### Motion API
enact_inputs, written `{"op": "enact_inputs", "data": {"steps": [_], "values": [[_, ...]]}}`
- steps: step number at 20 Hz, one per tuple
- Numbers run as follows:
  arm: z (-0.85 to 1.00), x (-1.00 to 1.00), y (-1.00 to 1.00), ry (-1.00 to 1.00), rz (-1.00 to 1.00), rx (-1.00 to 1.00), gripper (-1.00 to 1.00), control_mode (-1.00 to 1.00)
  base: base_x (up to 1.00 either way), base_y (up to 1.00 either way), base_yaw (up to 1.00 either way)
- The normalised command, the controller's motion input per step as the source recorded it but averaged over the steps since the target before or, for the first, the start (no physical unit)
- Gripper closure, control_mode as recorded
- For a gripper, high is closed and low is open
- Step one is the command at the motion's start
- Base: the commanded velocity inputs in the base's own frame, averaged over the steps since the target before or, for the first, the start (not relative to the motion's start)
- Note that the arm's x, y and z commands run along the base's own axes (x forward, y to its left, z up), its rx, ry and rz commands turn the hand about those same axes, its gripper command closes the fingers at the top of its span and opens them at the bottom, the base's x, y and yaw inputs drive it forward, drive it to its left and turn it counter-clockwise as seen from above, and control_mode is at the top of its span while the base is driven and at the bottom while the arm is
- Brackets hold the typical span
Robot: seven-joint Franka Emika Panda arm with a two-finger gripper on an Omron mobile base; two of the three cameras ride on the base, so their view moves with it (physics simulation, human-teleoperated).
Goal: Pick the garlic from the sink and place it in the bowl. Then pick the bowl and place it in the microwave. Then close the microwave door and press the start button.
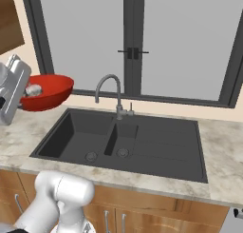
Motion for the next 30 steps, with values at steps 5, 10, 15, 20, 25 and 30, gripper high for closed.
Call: {"op": "enact_inputs", "data": {"steps": [5, 10, 15, 20, 25, 30], "values": [[0.0, -0.01, 0.0, 0.0, 0.0, 0.0, 1.0, -1.0, 0.0, 0.0, 0.0], [0.0, 0.0, 0.0, 0.0, 0.0, 0.0, 1.0, 1.0, -0.57, 0.0, 0.0], [0.0, 0.0, 0.0, 0.0, 0.0, 0.0, 1.0, 1.0, -0.61, 0.0, 0.0], [0.0, 0.0, 0.0, 0.0, 0.0, 0.0, 1.0, 1.0, -0.13, 0.0, -0.65], [0.0, 0.0, 0.0, 0.0, 0.0, 0.0, 1.0, 1.0, -0.09, 0.0, -0.76], [0.0, 0.0, 0.0, 0.0, 0.0, 0.0, 1.0, 1.0, -0.14, 0.0, -0.76]]}}
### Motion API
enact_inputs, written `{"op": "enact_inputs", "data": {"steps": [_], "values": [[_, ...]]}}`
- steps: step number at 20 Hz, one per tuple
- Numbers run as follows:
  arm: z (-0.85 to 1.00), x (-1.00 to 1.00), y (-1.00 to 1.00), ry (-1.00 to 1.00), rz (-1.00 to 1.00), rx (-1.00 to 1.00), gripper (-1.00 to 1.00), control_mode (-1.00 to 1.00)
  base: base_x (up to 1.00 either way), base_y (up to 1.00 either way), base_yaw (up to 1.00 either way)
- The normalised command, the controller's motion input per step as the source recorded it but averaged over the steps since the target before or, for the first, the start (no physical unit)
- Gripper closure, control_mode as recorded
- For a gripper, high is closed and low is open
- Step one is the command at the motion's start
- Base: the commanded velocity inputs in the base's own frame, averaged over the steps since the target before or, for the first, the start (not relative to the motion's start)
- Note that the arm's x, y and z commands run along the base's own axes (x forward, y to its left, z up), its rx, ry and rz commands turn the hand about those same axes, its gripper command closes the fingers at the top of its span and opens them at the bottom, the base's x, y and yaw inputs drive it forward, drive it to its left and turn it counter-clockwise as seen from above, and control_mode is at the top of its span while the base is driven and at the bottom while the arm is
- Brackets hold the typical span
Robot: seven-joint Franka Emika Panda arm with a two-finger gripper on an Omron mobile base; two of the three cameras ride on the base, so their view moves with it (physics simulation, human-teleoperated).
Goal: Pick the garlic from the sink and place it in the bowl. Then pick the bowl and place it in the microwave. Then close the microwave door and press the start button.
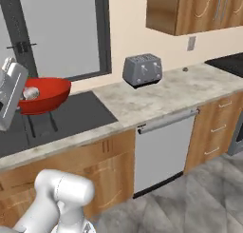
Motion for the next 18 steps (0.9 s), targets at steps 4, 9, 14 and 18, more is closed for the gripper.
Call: {"op": "enact_inputs", "data": {"steps": [4, 9, 14, 18], "values": [[0.0, 0.0, 0.0, 0.0, 0.0, 0.0, 1.0, 1.0, -0.14, -0.04, -0.75], [0.0, 0.0, 0.0, 0.0, 0.0, 0.0, 1.0, 1.0, -0.06, -0.36, -0.63], [0.0, 0.0, 0.0, 0.0, 0.0, 0.0, 1.0, 1.0, 0.0, -0.79, -0.52], [0.0, 0.0, 0.0, 0.0, 0.0, 0.0, 1.0, 1.0, 0.08, -0.93, -0.52]]}}
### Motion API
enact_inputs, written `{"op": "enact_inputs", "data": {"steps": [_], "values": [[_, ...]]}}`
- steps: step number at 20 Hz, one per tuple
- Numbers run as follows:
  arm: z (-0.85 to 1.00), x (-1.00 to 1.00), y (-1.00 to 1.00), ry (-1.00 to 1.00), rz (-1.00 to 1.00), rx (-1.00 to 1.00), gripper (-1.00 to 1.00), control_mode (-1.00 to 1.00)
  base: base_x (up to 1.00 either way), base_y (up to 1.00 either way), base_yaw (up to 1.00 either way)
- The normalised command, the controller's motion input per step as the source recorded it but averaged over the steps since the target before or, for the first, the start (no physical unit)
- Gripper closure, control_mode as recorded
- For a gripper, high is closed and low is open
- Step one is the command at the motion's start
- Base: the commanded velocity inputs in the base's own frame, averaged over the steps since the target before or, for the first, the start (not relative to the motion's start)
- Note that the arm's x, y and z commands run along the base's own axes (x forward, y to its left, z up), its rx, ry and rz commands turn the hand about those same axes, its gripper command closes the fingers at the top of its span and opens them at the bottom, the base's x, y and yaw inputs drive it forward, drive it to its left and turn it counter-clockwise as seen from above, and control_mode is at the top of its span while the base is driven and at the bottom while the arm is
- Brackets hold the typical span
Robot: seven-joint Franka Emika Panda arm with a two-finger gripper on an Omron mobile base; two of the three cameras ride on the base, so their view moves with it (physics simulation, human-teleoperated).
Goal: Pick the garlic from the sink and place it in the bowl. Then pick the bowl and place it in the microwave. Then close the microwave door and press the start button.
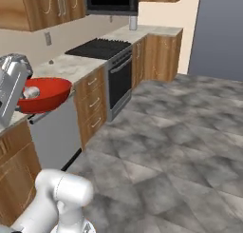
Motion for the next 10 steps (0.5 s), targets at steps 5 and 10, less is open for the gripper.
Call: {"op": "enact_inputs", "data": {"steps": [5, 10], "values": [[0.0, 0.0, 0.0, 0.0, 0.0, 0.0, 1.0, 1.0, 0.36, -0.92, -0.46], [0.0, 0.0, 0.0, 0.0, 0.0, 0.0, 1.0, 1.0, 0.9, -0.72, -0.3]]}}
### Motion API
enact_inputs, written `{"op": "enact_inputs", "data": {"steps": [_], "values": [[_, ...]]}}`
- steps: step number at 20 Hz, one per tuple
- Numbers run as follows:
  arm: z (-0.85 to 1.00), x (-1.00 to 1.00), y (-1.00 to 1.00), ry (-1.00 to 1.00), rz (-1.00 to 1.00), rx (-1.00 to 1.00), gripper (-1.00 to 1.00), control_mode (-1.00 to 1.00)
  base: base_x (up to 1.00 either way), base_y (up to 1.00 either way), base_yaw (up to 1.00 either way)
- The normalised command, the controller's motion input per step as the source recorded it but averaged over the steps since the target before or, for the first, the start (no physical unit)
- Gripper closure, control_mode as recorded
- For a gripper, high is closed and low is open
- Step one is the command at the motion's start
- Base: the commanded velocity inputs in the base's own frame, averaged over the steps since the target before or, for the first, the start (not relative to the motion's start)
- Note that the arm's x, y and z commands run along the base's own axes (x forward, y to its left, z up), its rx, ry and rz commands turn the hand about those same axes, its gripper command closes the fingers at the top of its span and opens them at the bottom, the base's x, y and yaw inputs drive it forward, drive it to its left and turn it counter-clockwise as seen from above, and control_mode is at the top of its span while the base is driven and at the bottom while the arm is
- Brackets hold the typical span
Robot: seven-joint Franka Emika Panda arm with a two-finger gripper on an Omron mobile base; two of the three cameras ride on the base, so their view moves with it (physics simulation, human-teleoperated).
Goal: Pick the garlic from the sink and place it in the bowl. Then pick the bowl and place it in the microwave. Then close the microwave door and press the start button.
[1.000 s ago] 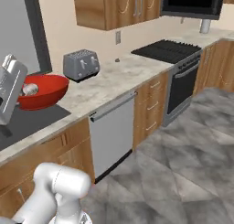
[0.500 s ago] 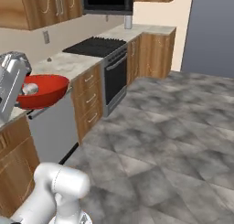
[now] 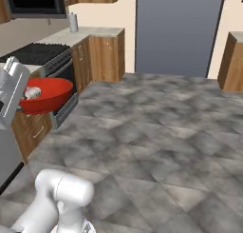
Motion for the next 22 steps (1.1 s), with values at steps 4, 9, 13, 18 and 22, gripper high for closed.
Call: {"op": "enact_inputs", "data": {"steps": [4, 9, 13, 18, 22], "values": [[0.0, 0.0, 0.0, 0.0, 0.0, 0.0, 1.0, 1.0, 1.0, -0.26, -0.16], [0.0, 0.0, 0.0, 0.0, 0.0, 0.0, 1.0, 1.0, 1.0, -0.11, -0.07], [0.0, 0.0, 0.0, 0.0, 0.0, 0.0, 1.0, 1.0, 1.0, -0.18, -0.05], [0.0, 0.0, 0.0, 0.0, 0.0, 0.0, 1.0, 1.0, 1.0, -0.19, -0.05], [0.0, 0.0, 0.0, 0.0, 0.0, 0.0, 1.0, 1.0, 1.0, -0.33, 0.05]]}}
